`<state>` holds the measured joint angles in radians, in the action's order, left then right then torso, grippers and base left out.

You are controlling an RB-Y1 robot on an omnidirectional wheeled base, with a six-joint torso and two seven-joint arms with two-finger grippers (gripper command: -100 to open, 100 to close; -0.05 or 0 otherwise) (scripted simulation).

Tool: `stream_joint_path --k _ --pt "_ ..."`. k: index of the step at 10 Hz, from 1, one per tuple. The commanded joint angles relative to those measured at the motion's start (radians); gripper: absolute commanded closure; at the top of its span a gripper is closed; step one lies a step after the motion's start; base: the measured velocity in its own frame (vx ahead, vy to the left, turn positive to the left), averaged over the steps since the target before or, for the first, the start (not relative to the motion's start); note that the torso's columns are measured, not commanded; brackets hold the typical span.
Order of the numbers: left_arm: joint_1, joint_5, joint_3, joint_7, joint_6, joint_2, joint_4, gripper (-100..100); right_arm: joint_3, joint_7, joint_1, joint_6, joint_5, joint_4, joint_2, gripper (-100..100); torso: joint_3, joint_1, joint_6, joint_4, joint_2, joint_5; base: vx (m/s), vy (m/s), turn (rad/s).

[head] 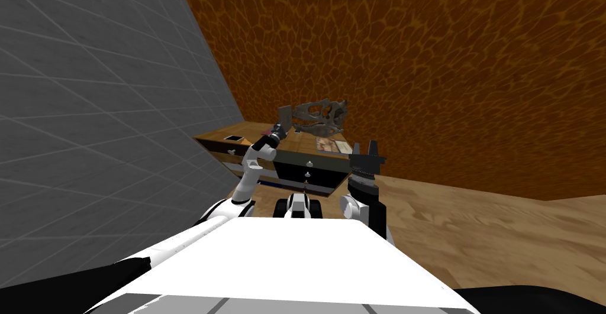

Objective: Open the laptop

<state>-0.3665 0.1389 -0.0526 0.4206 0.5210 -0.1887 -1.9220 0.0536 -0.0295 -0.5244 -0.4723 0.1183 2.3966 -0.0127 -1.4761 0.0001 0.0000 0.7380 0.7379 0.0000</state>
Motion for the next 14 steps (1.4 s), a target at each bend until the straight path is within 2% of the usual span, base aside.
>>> stream_joint_path --k 1,4,5,10,14 --pt "-0.051 0.002 0.009 0.037 0.061 -0.009 0.019 -100 0.0 0.0 0.0 0.0 0.0 0.0 0.0 0 0.0 0.0 0.0 0.0 0.0 0.0 0.002 -0.011 0.007" --pt "-0.135 0.003 0.029 0.104 0.155 -0.028 0.043 -100 0.0 0.0 0.0 0.0 0.0 0.0 0.0 0 0.0 0.0 0.0 0.0 0.0 0.0 0.007 -0.003 0.006" --pt "-0.135 0.003 0.029 0.104 0.162 -0.028 0.043 -100 0.0 0.0 0.0 0.0 0.0 0.0 0.0 0 0.0 0.0 0.0 0.0 0.0 0.0 0.012 0.003 -0.002" --pt "-0.243 0.001 0.063 0.202 0.3 -0.062 0.062 -100 0.0 0.0 0.0 0.0 0.0 0.0 0.0 0 0.0 0.0 0.0 0.0 0.0 0.0 0.025 0.012 -0.008" --pt "-0.31 -0.001 0.085 0.264 0.384 -0.099 0.066 -100 0.0 0.0 0.0 0.0 0.0 0.0 0.0 0 0.0 0.0 0.0 0.0 0.0 0.0 0.045 0.013 -0.003"
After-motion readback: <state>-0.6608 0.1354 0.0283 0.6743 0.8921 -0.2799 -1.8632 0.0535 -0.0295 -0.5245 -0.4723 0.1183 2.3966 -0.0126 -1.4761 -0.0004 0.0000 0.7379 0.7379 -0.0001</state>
